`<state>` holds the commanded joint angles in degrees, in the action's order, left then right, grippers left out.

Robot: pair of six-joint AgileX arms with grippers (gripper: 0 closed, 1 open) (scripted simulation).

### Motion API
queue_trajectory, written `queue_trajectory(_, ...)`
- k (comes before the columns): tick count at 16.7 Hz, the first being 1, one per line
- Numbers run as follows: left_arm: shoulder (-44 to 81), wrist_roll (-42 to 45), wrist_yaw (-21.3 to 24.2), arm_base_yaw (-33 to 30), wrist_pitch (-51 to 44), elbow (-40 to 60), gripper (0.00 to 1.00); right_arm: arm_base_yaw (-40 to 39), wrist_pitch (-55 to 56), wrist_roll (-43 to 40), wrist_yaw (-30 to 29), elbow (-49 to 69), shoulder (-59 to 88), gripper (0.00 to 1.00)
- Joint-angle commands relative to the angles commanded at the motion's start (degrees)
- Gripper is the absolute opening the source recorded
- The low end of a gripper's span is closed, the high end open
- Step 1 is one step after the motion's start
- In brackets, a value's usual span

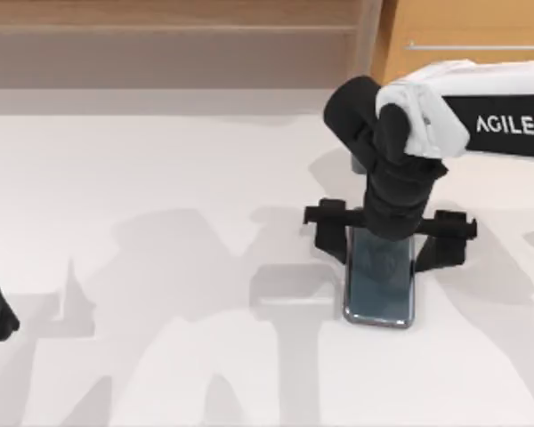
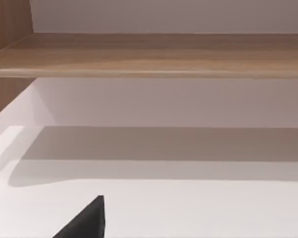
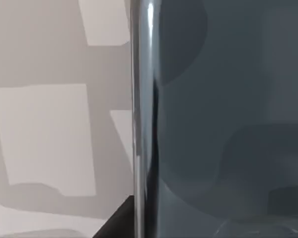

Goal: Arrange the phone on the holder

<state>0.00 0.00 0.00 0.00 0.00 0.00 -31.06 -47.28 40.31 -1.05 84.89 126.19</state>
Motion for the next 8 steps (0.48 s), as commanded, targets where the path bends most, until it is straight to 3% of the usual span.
queue_trajectory(8,0.0,0.0,0.0,0.0,0.0,0.0,1.0,0.1,-1.8,-0.3,-1.1,0.4,-2.4,0.0)
